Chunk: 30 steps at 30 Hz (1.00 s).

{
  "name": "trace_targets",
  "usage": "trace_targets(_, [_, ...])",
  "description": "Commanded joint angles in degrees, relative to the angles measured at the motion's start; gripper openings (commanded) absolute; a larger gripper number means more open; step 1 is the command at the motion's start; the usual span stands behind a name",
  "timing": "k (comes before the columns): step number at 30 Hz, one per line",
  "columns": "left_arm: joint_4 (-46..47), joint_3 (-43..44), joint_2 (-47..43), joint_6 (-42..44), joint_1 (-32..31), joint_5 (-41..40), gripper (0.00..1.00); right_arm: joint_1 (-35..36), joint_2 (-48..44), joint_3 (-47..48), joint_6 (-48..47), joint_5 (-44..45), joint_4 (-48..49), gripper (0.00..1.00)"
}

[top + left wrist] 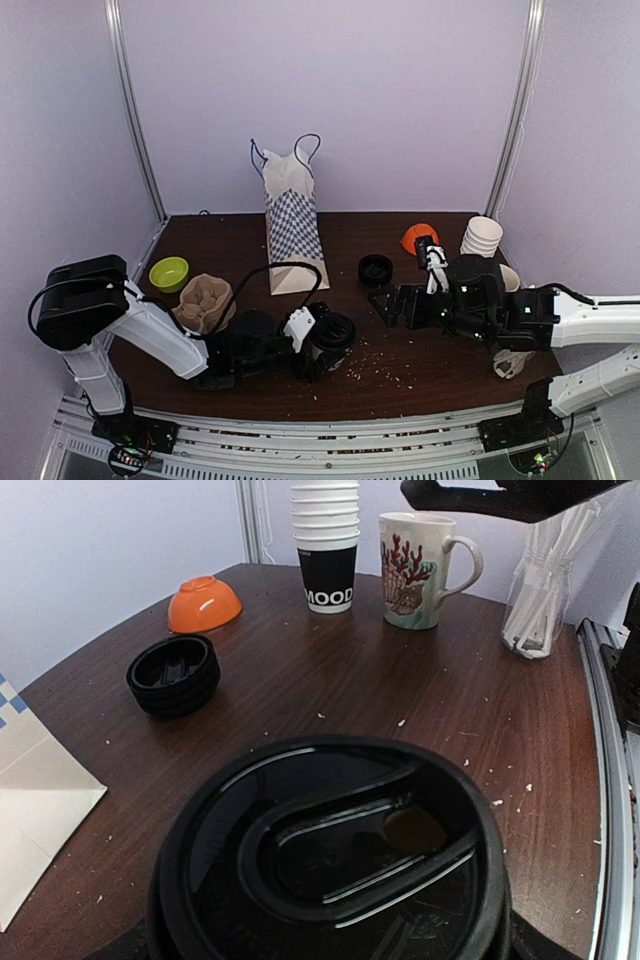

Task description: Pack the takeout coffee

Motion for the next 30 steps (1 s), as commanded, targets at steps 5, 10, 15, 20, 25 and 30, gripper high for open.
trace_targets(5, [4.71, -0.71, 0.97, -1.98, -1.08, 0.33, 0.89, -0.23, 2.03, 2.16, 0.52, -1.54, -1.17, 0.99])
trace_targets(10, [1.09, -1.24, -0.95, -2.57, -1.73, -1.12, 0.98, -0.30, 2.38, 2.75, 0.03, -1.62, -1.38, 1.00])
trace_targets(15, [-3.03, -3.02, -5.02, -3.86, -2.83, -1.11, 0.98, -0.28, 3.04, 3.26, -0.13, -2.45, -1.54, 1.00])
trace_targets(20, [-11.98, -4.26, -12.83, -7.28, -4.96, 0.60, 0.98, -0.77, 4.85, 3.41, 1.07, -4.24, -0.80, 1.00])
trace_targets(25, [-18.69, -6.08, -23.42, -14.46, -5.72, 1.83, 0.98, -2.30, 7.32, 2.76, 3.23, -7.38, 1.74, 1.00])
trace_targets(30, [-21.31, -6.85, -29.71, -17.61, -5.50, -2.36, 0.98, -3.09, 9.57, 2.42, 3.86, -9.34, 4.82, 0.99])
